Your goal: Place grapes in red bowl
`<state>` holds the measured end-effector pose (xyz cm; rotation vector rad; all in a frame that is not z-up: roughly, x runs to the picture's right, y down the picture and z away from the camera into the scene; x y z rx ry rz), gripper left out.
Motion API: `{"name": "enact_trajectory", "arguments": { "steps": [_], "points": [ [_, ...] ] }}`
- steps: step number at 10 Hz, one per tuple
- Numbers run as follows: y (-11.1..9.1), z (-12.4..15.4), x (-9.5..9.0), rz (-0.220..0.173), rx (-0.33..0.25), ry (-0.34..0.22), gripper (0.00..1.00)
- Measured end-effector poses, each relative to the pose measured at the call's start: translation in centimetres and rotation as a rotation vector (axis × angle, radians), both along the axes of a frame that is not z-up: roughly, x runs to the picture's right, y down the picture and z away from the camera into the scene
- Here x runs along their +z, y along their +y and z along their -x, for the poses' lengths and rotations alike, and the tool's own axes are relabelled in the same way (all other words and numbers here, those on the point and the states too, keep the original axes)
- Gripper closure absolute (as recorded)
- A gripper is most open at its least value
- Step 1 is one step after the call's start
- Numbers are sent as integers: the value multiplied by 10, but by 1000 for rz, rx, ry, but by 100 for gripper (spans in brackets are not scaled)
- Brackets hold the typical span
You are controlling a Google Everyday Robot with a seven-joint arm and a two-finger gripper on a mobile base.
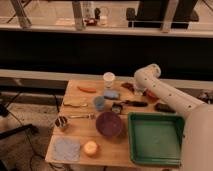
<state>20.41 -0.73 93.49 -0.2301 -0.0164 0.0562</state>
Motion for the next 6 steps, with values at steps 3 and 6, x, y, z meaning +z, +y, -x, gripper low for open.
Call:
{"name": "enact_trajectory", "arguments": {
  "steps": [3,6],
  "points": [
    [-5,3,5,-56,-16,10,20],
    [-7,-1,18,-65,-11,27,20]
  ]
}}
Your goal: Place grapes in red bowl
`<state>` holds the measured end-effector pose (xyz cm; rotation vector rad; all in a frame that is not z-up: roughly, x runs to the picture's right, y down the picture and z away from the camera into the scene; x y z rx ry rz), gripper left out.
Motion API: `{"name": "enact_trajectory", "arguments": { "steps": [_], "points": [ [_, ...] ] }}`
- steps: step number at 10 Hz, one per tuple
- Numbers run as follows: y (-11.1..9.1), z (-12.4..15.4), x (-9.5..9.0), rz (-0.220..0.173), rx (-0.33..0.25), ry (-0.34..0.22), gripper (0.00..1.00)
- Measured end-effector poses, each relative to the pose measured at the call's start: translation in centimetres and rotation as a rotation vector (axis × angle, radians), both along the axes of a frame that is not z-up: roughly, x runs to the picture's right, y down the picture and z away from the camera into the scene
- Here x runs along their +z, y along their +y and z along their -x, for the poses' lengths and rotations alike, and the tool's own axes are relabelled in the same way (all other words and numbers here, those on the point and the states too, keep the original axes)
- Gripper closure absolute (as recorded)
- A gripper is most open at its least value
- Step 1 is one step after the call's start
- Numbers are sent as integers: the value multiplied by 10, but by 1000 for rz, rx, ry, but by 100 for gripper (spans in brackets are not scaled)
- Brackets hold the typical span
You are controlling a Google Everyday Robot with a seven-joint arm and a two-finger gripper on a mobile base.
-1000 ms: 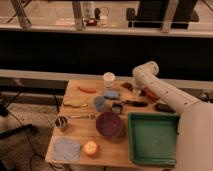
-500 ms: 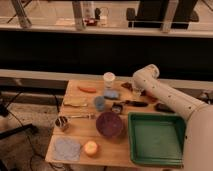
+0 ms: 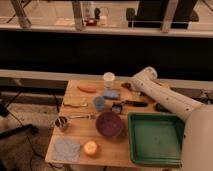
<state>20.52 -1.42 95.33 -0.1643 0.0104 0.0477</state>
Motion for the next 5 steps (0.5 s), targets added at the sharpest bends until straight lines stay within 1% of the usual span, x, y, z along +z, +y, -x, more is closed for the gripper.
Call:
{"name": "enact_trajectory", "arguments": {
  "steps": [2,4,5],
  "points": [
    [-1,-5,13,8,22,14,20],
    [-2,-14,22,17,49,28,20],
    [-4,-14,26,18,54,31,20]
  ]
}}
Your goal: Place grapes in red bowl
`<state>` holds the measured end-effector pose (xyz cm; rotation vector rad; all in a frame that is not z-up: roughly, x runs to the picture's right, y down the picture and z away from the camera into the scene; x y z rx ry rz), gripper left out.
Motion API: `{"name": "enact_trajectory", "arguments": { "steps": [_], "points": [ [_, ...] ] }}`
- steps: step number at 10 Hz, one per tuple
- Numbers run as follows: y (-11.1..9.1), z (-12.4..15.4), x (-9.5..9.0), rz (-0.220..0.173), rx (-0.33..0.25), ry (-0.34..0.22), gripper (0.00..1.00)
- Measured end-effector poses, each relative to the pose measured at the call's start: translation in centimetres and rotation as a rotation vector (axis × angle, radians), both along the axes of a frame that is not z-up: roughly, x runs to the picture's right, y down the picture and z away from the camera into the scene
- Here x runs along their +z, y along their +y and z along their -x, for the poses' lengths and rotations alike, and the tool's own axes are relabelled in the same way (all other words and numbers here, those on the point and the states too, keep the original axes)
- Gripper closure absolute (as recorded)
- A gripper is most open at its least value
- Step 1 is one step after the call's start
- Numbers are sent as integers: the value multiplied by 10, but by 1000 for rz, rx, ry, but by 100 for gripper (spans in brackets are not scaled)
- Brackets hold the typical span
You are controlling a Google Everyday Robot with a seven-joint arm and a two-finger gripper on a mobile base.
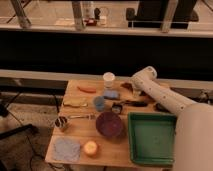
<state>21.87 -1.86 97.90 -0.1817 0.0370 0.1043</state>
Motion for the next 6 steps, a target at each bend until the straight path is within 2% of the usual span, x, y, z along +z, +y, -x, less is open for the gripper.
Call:
{"name": "enact_trajectory", "arguments": {
  "steps": [6],
  "points": [
    [-13,-12,19,-9,39,38,20]
  ]
}}
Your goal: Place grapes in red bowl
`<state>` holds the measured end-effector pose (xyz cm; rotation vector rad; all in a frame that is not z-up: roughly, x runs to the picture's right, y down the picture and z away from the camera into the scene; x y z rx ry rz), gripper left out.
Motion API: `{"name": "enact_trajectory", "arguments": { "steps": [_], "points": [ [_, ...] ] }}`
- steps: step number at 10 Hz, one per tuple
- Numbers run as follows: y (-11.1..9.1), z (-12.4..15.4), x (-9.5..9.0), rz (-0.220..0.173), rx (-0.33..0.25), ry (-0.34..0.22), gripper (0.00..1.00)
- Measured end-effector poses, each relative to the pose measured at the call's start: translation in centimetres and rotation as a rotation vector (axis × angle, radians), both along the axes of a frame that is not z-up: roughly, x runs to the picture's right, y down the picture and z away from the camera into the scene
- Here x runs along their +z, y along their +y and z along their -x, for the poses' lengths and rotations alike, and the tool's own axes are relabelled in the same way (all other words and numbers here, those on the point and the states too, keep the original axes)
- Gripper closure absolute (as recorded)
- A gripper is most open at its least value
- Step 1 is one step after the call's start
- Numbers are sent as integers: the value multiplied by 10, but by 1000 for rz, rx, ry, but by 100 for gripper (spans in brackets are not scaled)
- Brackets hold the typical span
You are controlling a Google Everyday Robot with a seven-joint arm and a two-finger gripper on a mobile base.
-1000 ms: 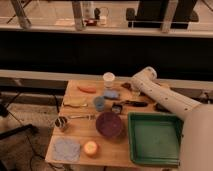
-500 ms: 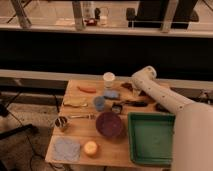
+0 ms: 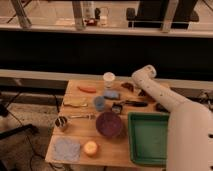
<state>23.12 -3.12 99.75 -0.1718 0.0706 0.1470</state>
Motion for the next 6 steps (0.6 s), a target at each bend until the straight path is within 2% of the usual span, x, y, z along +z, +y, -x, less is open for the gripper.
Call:
{"name": "enact_trajectory", "arguments": {
  "steps": [2,3,6],
  "points": [
    [0,-8,5,13,19,15,20],
    [1,-17,8,34,32,32,20],
    [0,-16,15,134,69,47,20]
  ]
}}
